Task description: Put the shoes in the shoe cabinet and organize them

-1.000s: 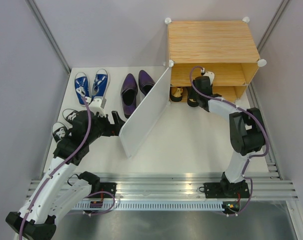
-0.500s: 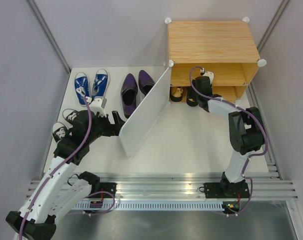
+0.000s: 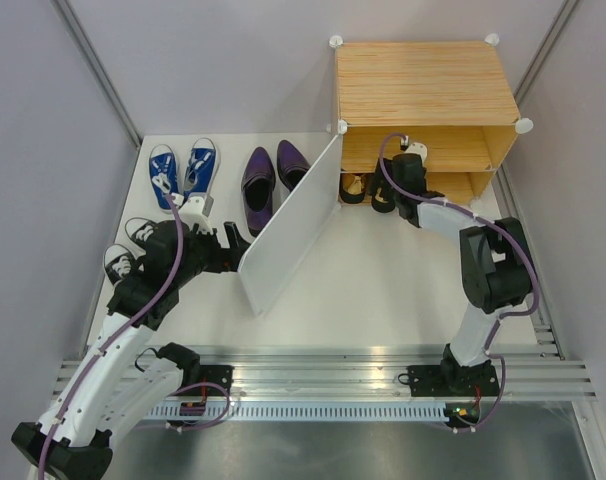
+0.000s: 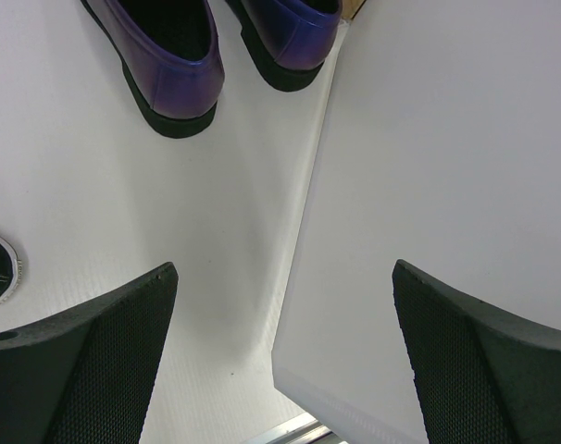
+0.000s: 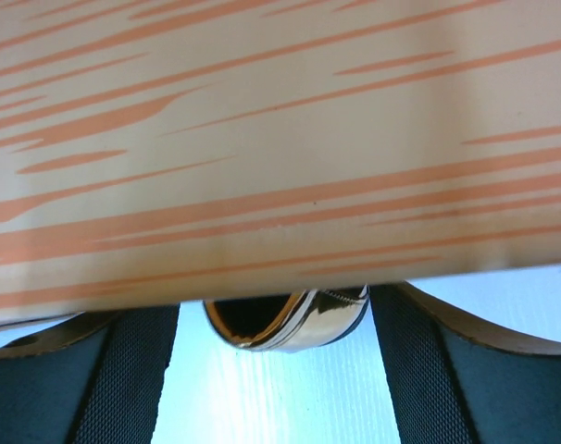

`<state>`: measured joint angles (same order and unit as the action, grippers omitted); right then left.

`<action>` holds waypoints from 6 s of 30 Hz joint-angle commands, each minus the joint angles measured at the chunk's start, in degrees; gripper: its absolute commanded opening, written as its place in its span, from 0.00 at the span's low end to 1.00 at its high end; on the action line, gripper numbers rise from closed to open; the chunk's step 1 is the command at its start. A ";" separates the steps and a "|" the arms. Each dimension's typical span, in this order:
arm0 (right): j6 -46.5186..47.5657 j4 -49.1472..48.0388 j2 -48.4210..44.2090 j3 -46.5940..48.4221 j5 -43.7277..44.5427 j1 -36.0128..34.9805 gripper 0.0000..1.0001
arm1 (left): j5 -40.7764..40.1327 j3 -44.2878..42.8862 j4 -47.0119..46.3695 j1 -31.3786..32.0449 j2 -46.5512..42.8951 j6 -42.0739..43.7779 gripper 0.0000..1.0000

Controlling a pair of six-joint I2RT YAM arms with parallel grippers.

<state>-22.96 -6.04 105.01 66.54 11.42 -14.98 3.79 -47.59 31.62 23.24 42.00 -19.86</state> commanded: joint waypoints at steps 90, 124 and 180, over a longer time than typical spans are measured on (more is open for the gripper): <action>-3.32 23.01 -50.08 -25.85 -6.93 0.83 0.83 | -28.32 -2.33 4.59 -8.65 3.08 -5.01 0.99; -2.88 14.92 -55.44 -33.06 -17.31 0.83 0.82 | -27.17 -4.09 8.64 -34.32 29.98 -13.63 0.99; -2.00 15.10 -57.20 -33.85 -12.83 0.83 0.81 | -19.71 -2.68 5.74 -36.87 38.07 -12.75 0.34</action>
<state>-25.47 10.72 48.73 33.01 -2.50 -14.04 -21.08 -50.09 40.07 -13.65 79.99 -35.27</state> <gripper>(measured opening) 0.815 0.406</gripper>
